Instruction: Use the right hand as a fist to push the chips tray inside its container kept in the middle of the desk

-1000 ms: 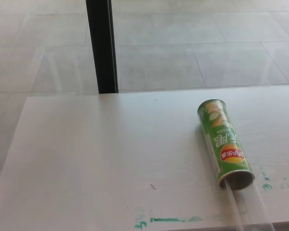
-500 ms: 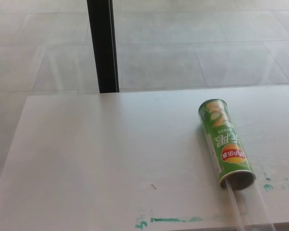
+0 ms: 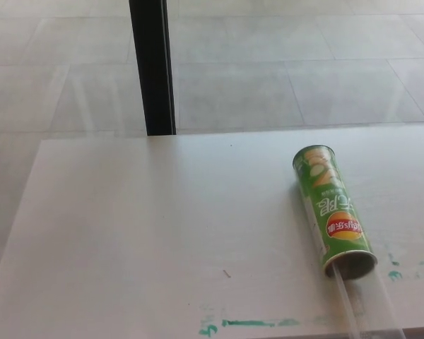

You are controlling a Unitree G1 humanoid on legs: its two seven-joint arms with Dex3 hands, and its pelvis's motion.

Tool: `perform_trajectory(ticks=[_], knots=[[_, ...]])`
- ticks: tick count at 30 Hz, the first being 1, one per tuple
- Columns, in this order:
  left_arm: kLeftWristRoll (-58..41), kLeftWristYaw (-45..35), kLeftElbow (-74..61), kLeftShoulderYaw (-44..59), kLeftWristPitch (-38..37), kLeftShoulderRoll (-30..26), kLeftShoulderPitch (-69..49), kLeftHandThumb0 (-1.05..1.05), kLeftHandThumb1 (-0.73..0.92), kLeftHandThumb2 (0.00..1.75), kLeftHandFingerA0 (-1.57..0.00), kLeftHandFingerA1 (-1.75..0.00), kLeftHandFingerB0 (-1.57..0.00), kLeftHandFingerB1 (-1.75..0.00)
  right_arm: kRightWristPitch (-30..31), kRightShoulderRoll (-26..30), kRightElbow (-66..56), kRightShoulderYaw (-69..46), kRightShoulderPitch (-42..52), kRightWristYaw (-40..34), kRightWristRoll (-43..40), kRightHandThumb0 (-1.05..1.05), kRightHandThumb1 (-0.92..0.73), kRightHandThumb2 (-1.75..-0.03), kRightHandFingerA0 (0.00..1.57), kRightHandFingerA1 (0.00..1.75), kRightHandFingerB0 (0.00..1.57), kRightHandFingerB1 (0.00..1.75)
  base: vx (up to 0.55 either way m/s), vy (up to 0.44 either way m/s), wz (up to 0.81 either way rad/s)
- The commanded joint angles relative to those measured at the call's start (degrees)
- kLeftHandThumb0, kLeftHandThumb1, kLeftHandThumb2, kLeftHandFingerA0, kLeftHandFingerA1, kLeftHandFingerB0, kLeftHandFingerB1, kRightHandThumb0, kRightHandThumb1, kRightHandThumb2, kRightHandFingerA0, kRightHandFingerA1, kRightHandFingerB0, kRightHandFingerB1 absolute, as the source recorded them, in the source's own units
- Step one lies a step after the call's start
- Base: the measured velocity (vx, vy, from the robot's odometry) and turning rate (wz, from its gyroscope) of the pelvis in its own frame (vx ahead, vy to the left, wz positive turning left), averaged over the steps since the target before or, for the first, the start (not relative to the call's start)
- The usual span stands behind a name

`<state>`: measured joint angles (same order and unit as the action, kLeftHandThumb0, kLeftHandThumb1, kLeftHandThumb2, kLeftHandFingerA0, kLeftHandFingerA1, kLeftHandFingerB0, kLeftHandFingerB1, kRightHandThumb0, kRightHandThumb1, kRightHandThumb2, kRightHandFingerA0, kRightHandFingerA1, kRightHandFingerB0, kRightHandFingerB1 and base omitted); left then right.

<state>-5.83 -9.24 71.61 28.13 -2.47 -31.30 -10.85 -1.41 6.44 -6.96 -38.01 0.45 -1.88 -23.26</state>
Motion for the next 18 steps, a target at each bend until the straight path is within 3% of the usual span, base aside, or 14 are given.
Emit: perform_trajectory(ticks=[1, 2, 3, 4, 5, 6, 7, 8, 11, 12, 13, 14, 15, 18], knots=[[-3.22, -1.05, 1.59, 2.32, -0.31, -3.28, 0.54, -0.84, 0.65, 1.43, -0.88, -1.28, 0.0, -0.75, -1.24, 6.11, -25.37, 18.84, 20.33, 20.22, 1.74, -0.67, -0.86, -0.66, 0.79, 1.12, 0.54, 0.47, 0.0, 0.0, 0.0], [-3.07, -1.42, 1.53, 2.18, -0.58, -3.44, 0.31, -0.8, 0.62, 1.41, -0.83, -1.23, 0.0, -0.74, -0.48, 7.05, -26.52, 19.65, 21.85, 20.36, 2.35, -0.7, -0.86, -0.66, 0.79, 1.13, 0.55, 0.48, 0.0, 0.0, 0.0], [-3.09, -1.83, 1.27, 2.17, -0.76, -3.41, 0.06, -1.05, 0.91, 0.97, -0.57, -1.36, -0.29, -1.05, -1.54, 7.84, -26.73, 20.24, 23.1, 21.49, 2.77, -0.69, -0.87, -0.66, 0.78, 1.15, 0.54, 0.5, 0.0, 0.0, 0.0], [-3.33, -2.23, 1.25, 2.4, -0.78, -3.4, 0.03, -1.05, 0.9, 0.98, -0.57, -1.37, -0.28, -1.05, -2.26, 8.67, -26.87, 20.69, 24.06, 22.22, 3.32, -0.69, -0.88, -0.67, 0.78, 1.17, 0.54, 0.51, 0.0, 0.0, 0.0], [-2.61, -2.13, 1.29, 1.81, -1.6, -3.41, -0.18, -0.83, 0.63, 1.43, -0.84, -1.26, 0.0, -0.74, -2.95, 9.63, -26.9, 21.02, 25.16, 23.09, 3.72, -0.67, -0.88, -0.67, 0.78, 1.16, 0.55, 0.5, 0.0, 0.0, 0.0], [-2.25, -1.88, 1.5, 1.58, -1.81, -3.45, -0.14, -0.83, 0.6, 1.41, -0.85, -1.26, 0.0, -0.74, -2.6, 10.34, -27.05, 21.2, 26.28, 23.47, 3.59, -0.68, -0.86, -0.66, 0.81, 1.11, 0.57, 0.5, 0.0, 0.0, 0.0], [-2.98, -1.01, 1.79, 2.41, -1.15, -3.26, 0.14, -0.87, 0.7, 1.47, -0.95, -1.33, 0.0, -0.76, -3.08, 10.89, -26.75, 21.8, 26.81, 23.71, 4.18, -0.68, -0.86, -0.66, 0.83, 1.11, 0.58, 0.5, 0.0, 0.0, 0.0], [-3.08, -0.89, 1.79, 2.54, -1.06, -3.21, 0.14, -0.8, 0.65, 1.43, -0.84, -1.25, 0.0, -0.74, -3.75, 11.36, -26.51, 22.22, 27.29, 23.96, 4.8, -0.68, -0.85, -0.66, 0.84, 1.1, 0.59, 0.5, 0.0, 0.0, 0.0], [-2.17, -1.56, 1.73, 1.76, -1.49, -3.38, -0.13, -0.81, 0.69, 1.46, -0.85, -1.26, 0.0, -0.75, -6.54, 13.39, -25.99, 23.36, 29.59, 25.62, 6.5, -0.66, -0.86, -0.66, 0.84, 1.13, 0.56, 0.51, 0.0, 0.0, 0.0], [-2.4, -2.16, 1.49, 1.94, -1.71, -3.39, -0.47, -1.05, 0.92, 0.97, -0.6, -1.36, -0.3, -1.06, -6.93, 15.48, -26.41, 23.89, 31.55, 27.14, 7.76, -0.67, -0.87, -0.66, 0.85, 1.11, 0.54, 0.52, 0.0, 0.0, 0.0], [-2.49, -2.24, 1.47, 2.04, -1.73, -3.45, -0.54, -1.05, 0.92, 0.97, -0.6, -1.36, -0.3, -1.06, -6.95, 15.91, -26.48, 24.19, 31.69, 27.1, 7.85, -0.67, -0.87, -0.66, 0.85, 1.11, 0.54, 0.52, 0.0, 0.0, 0.0], [-2.41, -1.63, 1.34, 2.0, -1.42, -3.49, -0.42, -0.87, 0.69, 1.48, -0.97, -1.34, 0.0, -0.76, -9.07, 16.99, -26.14, 24.59, 32.59, 28.1, 9.01, -0.64, -0.87, -0.66, 0.88, 1.07, 0.53, 0.53, 0.0, 0.0, 0.0], [-2.39, -1.39, 1.29, 2.0, -1.34, -3.49, -0.38, -0.85, 0.71, 1.48, -0.89, -1.29, 0.0, -0.75, -10.3, 17.67, -25.98, 24.87, 33.31, 28.75, 9.5, -0.62, -0.86, -0.65, 0.88, 1.05, 0.53, 0.53, 0.0, 0.0, 0.0], [-2.32, -1.66, 1.69, 2.0, -1.55, -3.54, -0.23, -0.87, 0.7, 1.48, -0.9, -1.3, 0.0, -0.76, -12.26, 19.97, -25.56, 25.87, 35.28, 30.44, 10.27, -0.64, -0.86, -0.66, 0.85, 1.06, 0.51, 0.51, 0.0, 0.0, 0.0]])
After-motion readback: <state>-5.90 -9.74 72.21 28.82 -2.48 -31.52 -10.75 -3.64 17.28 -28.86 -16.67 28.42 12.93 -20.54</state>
